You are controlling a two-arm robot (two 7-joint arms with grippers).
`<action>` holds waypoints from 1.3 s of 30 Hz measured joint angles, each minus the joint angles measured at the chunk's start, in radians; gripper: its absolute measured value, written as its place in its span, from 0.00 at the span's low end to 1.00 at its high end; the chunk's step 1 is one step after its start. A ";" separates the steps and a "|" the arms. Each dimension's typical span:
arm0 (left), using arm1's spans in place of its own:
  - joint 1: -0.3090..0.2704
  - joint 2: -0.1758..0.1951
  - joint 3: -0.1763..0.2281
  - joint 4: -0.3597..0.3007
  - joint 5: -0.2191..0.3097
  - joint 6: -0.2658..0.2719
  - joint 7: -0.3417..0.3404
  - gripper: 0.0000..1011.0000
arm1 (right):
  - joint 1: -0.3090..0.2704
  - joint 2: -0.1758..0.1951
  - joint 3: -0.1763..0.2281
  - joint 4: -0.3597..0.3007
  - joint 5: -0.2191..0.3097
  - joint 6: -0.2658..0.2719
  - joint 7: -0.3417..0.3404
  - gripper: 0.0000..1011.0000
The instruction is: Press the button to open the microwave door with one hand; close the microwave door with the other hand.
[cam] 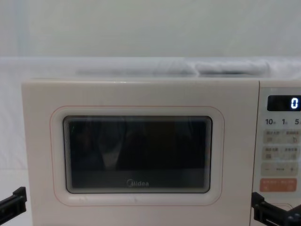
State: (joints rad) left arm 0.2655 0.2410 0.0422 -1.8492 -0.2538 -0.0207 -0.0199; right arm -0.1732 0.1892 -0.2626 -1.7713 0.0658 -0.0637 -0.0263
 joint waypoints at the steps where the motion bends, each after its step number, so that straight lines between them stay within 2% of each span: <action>1: 0.000 0.000 0.000 0.000 0.000 0.000 0.000 0.99 | 0.000 0.000 0.000 0.000 0.000 0.000 0.000 0.99; 30: 0.000 0.000 0.000 0.000 0.000 0.000 0.000 0.99 | 0.000 0.000 0.000 0.000 0.000 0.000 0.000 0.99; 37: 0.000 0.000 0.000 0.000 0.000 0.000 0.000 0.99 | 0.000 0.000 0.000 0.000 0.000 0.000 0.000 0.85; 39: 0.000 0.000 0.000 0.000 0.000 0.000 0.000 0.99 | 0.000 0.000 0.000 0.000 0.000 0.000 0.000 0.76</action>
State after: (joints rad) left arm 0.2655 0.2410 0.0422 -1.8492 -0.2538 -0.0208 -0.0199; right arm -0.1733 0.1892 -0.2626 -1.7713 0.0659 -0.0637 -0.0261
